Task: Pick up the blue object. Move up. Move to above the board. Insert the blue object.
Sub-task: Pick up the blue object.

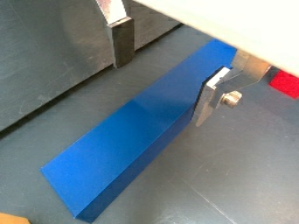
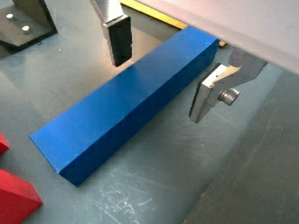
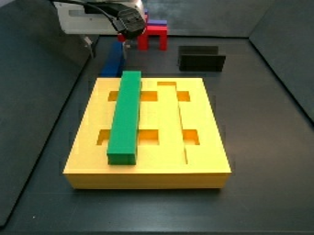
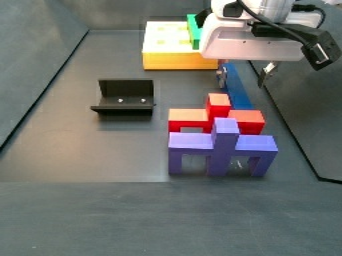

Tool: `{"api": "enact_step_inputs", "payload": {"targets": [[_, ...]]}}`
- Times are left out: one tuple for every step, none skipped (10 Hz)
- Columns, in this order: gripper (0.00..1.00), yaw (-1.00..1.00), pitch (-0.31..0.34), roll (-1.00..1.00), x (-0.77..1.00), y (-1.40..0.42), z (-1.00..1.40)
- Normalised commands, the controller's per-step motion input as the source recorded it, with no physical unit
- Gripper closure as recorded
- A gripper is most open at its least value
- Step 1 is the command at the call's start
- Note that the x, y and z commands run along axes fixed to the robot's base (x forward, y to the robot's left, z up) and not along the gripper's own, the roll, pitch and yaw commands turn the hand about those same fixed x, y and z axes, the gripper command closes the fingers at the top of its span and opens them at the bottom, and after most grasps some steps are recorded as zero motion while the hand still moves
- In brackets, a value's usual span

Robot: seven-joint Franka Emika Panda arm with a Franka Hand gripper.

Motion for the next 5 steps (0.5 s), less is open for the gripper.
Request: {"api": "enact_step_inputs", "payload": {"targets": [[0.0, 0.0, -0.05, -0.05, 0.0, 0.0, -0.27], [0.0, 0.0, -0.096, -0.07, 0.0, 0.0, -0.33], [0.0, 0.01, -0.054, -0.05, 0.0, 0.0, -0.19], [0.0, 0.1, -0.057, 0.0, 0.0, -0.04, -0.17], [0.0, 0.08, -0.044, 0.0, 0.0, -0.03, -0.14]]}}
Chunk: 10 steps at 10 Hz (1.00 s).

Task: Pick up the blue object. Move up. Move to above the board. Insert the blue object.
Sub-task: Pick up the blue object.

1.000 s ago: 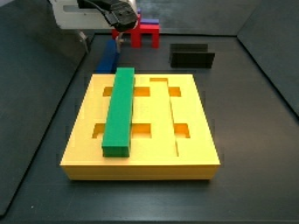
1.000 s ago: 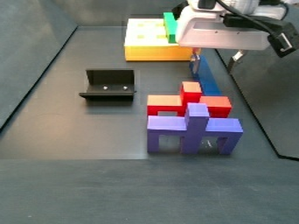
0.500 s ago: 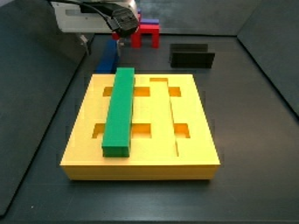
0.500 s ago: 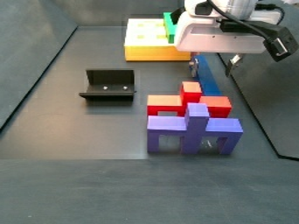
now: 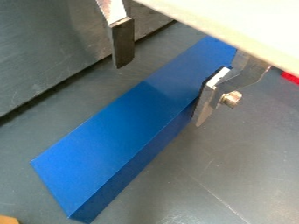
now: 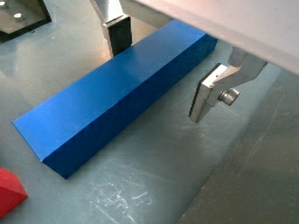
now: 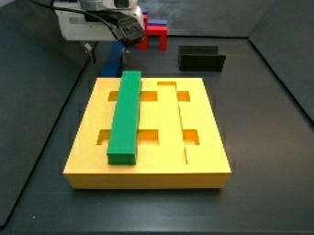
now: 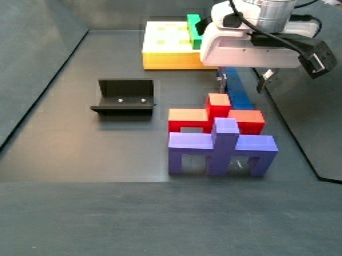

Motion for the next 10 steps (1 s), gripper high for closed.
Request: {"api": "enact_step_inputs", "payload": {"targets": [[0.0, 0.07, 0.0, 0.0, 0.0, 0.0, 0.0], [0.0, 0.1, 0.0, 0.01, 0.0, 0.0, 0.0], [0.0, 0.07, 0.0, 0.0, 0.0, 0.0, 0.0], [0.0, 0.0, 0.0, 0.0, 0.0, 0.0, 0.0], [1.0, 0.0, 0.0, 0.0, 0.0, 0.0, 0.0], [1.0, 0.0, 0.0, 0.0, 0.0, 0.0, 0.0], [1.0, 0.0, 0.0, 0.0, 0.0, 0.0, 0.0], [1.0, 0.0, 0.0, 0.0, 0.0, 0.0, 0.0], [1.0, 0.0, 0.0, 0.0, 0.0, 0.0, 0.0], [1.0, 0.0, 0.0, 0.0, 0.0, 0.0, 0.0]]}}
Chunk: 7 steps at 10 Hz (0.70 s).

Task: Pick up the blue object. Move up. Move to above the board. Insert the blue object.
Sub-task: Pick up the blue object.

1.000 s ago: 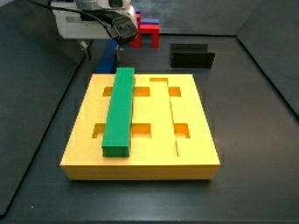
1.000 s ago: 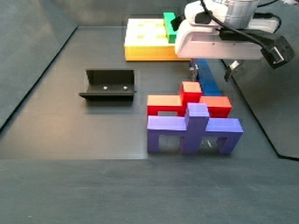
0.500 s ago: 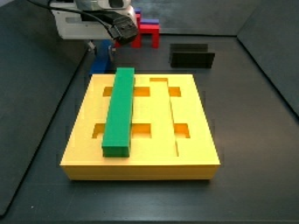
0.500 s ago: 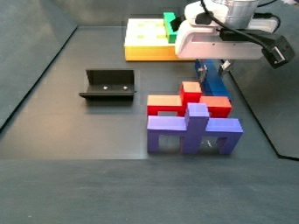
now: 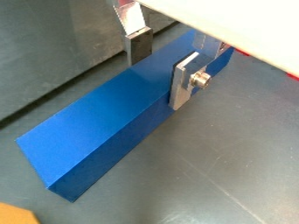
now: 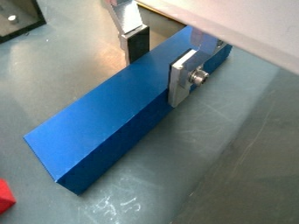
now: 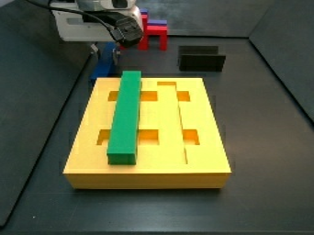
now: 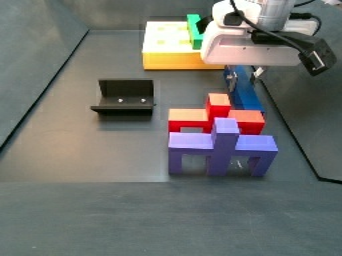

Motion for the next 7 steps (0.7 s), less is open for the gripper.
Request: {"api": "enact_step_inputs", "payload": {"targets": [[1.0, 0.0, 0.0, 0.0, 0.0, 0.0, 0.0], [1.0, 0.0, 0.0, 0.0, 0.0, 0.0, 0.0], [1.0, 0.0, 0.0, 0.0, 0.0, 0.0, 0.0], [1.0, 0.0, 0.0, 0.0, 0.0, 0.0, 0.0], [1.0, 0.0, 0.0, 0.0, 0.0, 0.0, 0.0], [1.0, 0.0, 0.0, 0.0, 0.0, 0.0, 0.0], [1.0, 0.0, 0.0, 0.0, 0.0, 0.0, 0.0]]}}
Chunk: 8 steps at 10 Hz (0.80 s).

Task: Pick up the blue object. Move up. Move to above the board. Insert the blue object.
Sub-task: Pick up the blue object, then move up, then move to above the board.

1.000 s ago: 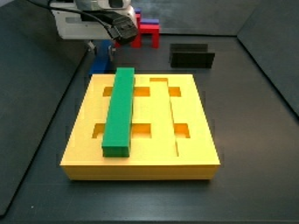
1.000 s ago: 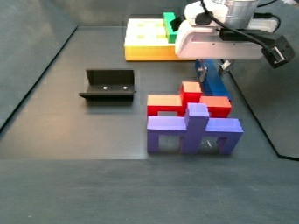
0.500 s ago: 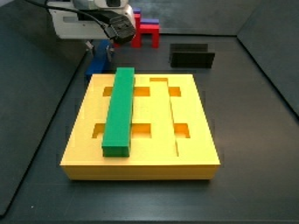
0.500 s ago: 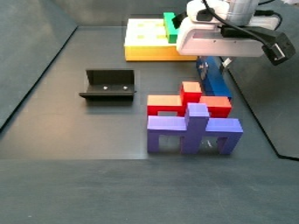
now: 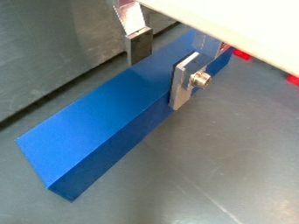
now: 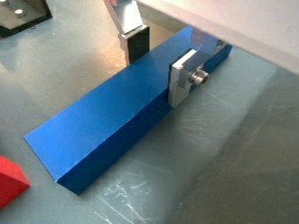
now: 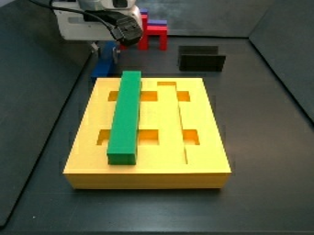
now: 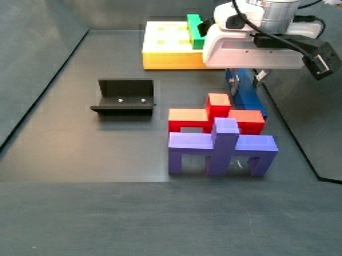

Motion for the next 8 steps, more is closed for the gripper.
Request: {"api": "enact_step_inputs", "payload": {"targets": [[1.0, 0.0, 0.0, 0.0, 0.0, 0.0, 0.0], [1.0, 0.0, 0.0, 0.0, 0.0, 0.0, 0.0], [1.0, 0.0, 0.0, 0.0, 0.0, 0.0, 0.0], [1.0, 0.0, 0.0, 0.0, 0.0, 0.0, 0.83], [1.0, 0.05, 0.045, 0.01, -0.04, 0.09, 0.76], [1.0, 0.04, 0.085, 0.01, -0.05, 0.08, 0.57], [1.0, 0.01, 0.071, 0.01, -0.01, 0.04, 0.32], [1.0, 0.0, 0.0, 0.0, 0.0, 0.0, 1.4]]}}
